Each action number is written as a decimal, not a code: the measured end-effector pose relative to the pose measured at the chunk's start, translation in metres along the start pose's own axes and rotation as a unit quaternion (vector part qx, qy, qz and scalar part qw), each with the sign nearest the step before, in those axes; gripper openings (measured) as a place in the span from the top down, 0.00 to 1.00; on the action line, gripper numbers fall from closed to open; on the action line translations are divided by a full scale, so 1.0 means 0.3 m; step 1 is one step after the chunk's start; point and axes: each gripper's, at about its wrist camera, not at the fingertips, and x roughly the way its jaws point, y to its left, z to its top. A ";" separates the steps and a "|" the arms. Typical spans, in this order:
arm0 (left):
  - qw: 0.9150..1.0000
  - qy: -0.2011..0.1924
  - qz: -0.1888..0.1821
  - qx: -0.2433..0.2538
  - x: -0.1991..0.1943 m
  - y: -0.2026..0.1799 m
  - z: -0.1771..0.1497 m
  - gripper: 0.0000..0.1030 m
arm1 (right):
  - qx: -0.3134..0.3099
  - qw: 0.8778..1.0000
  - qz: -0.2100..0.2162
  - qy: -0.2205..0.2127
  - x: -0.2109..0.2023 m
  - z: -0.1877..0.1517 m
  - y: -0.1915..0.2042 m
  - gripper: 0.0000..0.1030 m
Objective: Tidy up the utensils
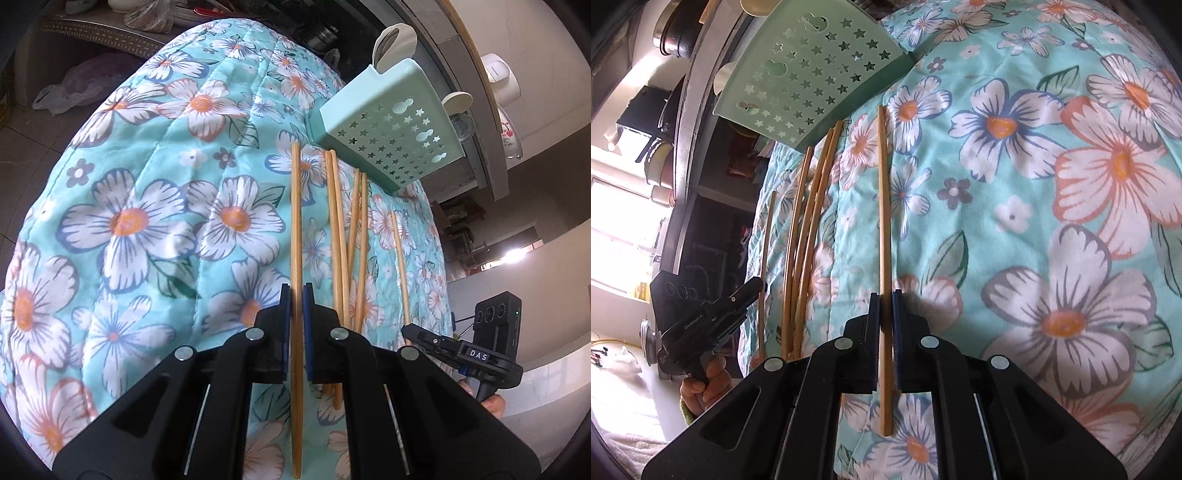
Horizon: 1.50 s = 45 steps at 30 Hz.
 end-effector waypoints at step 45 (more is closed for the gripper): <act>0.944 -0.008 0.236 0.231 0.255 -0.206 0.190 0.88 | -0.120 0.981 -0.137 -0.071 0.163 0.322 0.152 0.89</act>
